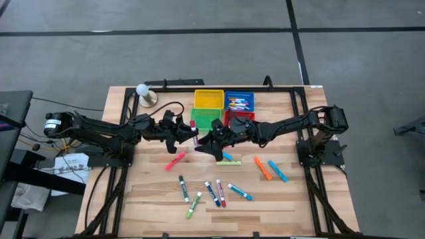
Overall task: Pick & Place Markers
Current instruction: Put the large pink marker pen into the yellow bin
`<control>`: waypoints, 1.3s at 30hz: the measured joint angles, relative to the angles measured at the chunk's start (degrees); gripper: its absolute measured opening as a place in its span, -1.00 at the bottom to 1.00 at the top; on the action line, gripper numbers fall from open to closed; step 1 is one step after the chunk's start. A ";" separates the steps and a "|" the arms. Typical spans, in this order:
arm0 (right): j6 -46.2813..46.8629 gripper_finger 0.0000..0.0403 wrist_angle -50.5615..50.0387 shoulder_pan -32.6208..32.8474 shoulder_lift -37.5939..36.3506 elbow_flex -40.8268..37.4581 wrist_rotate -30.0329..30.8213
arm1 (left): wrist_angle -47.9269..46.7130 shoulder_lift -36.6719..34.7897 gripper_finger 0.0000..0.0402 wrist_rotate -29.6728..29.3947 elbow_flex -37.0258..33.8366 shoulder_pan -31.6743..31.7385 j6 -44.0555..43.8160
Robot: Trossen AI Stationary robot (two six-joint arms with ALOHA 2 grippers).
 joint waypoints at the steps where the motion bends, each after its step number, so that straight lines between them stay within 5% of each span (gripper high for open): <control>1: 0.00 -0.01 -0.91 0.15 0.00 0.00 -0.05 | 0.00 0.00 -0.69 -0.09 0.00 0.12 0.00; 30: -7.16 0.00 -19.10 1.83 -3.66 -0.07 1.68 | -4.38 0.00 -0.69 1.25 0.37 4.29 1.59; 39: -13.86 -0.03 -28.17 1.11 -9.20 -0.04 5.66 | -17.95 0.00 -0.69 3.09 8.69 6.75 9.18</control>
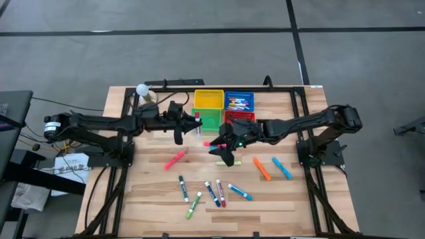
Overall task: Pick & Place Markers
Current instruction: Put the large pink marker pen into the yellow bin
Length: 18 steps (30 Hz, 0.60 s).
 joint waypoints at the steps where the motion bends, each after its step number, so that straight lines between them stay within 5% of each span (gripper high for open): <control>1: -0.87 -0.02 -0.34 -0.16 -0.28 0.00 -0.08 | -2.11 0.00 -0.69 0.13 1.22 0.39 1.07; 9: -7.14 -0.02 -2.91 -1.81 -4.39 0.00 -3.10 | -14.63 0.00 -0.69 0.34 8.61 4.13 7.66; 18: -11.71 -0.01 -8.51 -4.30 -11.79 0.00 -3.34 | -18.22 0.00 -0.69 3.91 11.49 8.69 10.14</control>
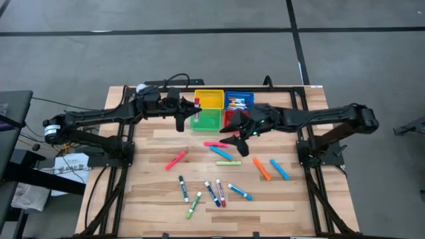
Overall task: Pick & Place Markers
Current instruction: Put the large pink marker pen into the yellow bin
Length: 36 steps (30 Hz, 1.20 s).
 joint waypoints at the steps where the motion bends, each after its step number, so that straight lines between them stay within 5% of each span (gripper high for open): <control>1: -0.28 -0.01 -0.35 -0.18 -0.91 0.02 0.00 | -0.04 0.00 -0.69 0.38 0.11 0.36 -0.02; 14: 4.28 -0.03 5.28 -0.89 -10.98 -10.84 -0.05 | -0.24 4.85 -0.69 0.98 0.83 2.43 2.44; 24: 9.10 -0.04 14.20 -0.92 -21.38 -23.68 0.19 | -0.95 20.24 -0.69 3.17 11.74 3.02 9.60; 36: 10.20 -0.04 15.70 -4.29 -36.15 -31.81 0.55 | -6.69 30.52 -0.69 3.93 20.92 9.73 17.33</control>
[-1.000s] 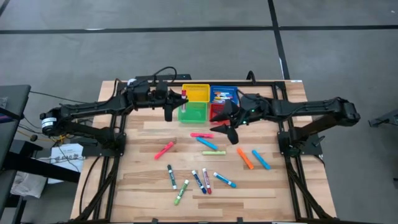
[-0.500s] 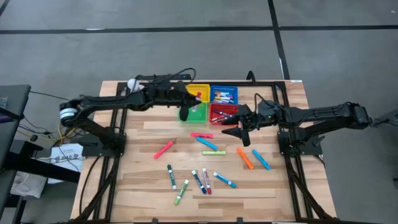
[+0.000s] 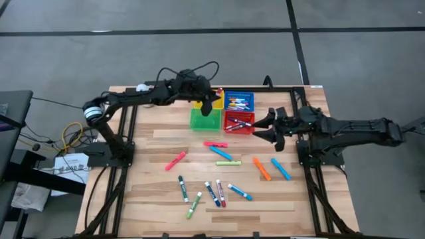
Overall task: Pick & Place Markers
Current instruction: Put the large pink marker pen into the yellow bin
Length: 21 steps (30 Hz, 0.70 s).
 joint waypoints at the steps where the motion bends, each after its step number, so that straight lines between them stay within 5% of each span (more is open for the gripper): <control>1: 0.00 -0.04 0.01 -0.32 -0.99 -0.29 0.00 | -0.03 0.38 -0.69 0.02 0.15 0.76 0.63; 21: 6.44 -0.05 0.09 -7.98 -11.72 -9.38 -0.06 | 0.85 11.16 -0.69 5.10 4.92 8.81 9.32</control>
